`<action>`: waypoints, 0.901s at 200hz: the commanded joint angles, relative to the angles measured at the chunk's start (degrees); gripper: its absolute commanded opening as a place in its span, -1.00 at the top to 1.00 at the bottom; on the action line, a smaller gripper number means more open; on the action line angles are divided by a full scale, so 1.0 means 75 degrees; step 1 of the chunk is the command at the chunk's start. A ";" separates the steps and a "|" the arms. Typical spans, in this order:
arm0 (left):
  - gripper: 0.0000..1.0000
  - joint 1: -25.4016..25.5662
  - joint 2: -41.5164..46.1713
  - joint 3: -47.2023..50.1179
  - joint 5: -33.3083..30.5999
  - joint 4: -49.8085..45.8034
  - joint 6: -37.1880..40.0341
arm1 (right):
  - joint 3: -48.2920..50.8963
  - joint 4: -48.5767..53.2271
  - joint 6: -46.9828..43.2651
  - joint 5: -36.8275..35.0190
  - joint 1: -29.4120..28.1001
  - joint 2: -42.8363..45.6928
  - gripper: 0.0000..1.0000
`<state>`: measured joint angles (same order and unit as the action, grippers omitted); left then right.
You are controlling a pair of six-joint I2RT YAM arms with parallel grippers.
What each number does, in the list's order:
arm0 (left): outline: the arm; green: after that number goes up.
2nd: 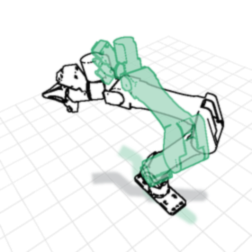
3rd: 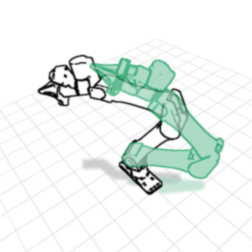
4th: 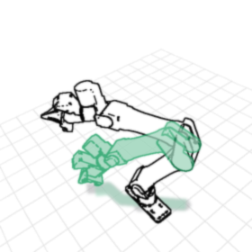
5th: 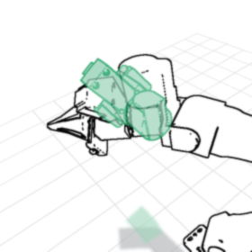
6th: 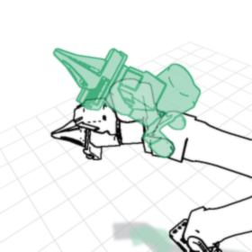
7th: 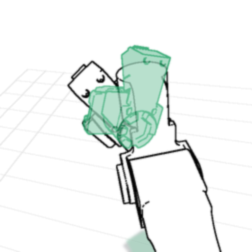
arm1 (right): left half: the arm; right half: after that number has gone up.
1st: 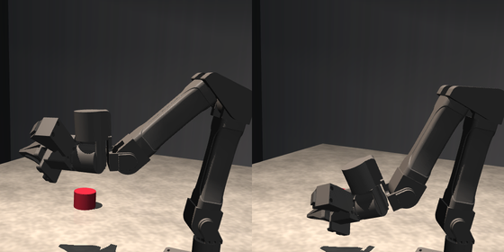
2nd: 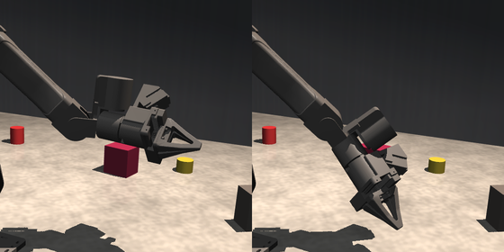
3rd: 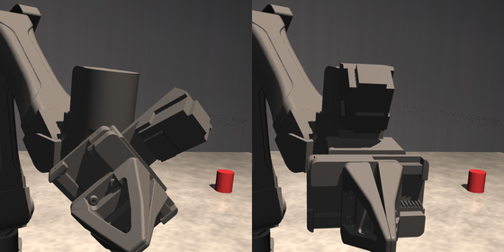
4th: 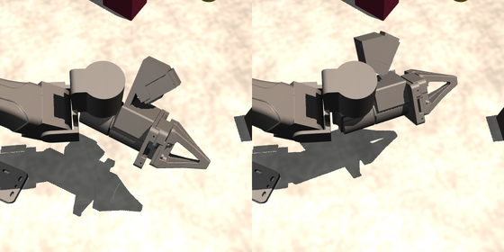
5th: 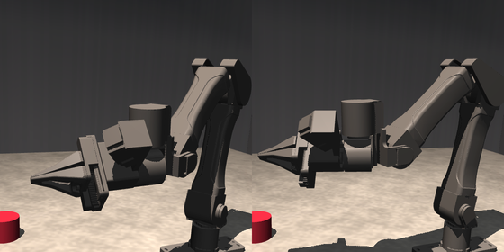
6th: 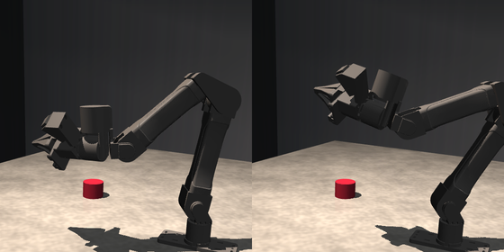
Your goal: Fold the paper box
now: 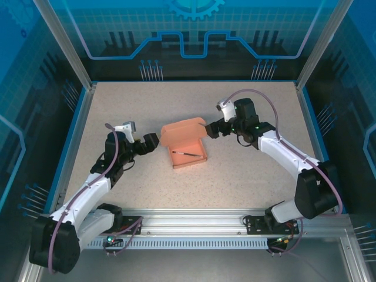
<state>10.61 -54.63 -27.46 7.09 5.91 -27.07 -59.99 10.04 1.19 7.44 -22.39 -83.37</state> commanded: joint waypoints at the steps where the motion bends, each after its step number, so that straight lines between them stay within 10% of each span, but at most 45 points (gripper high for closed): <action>1: -0.98 -0.0055 -0.0015 0.0159 0.0092 0.0580 -0.0002 | 0.0079 -0.0310 -0.0024 0.0582 0.0103 -0.0119 -0.95; 180: -0.71 0.0213 -0.1029 -0.0350 0.0760 0.0460 0.1257 | -0.0605 -0.0835 -0.1193 0.0803 -0.0468 -0.1984 0.10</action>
<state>11.64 -61.49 -27.38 11.90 10.55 -20.60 -62.48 5.32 -6.39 12.14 -25.04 -97.23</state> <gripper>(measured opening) 0.874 0.481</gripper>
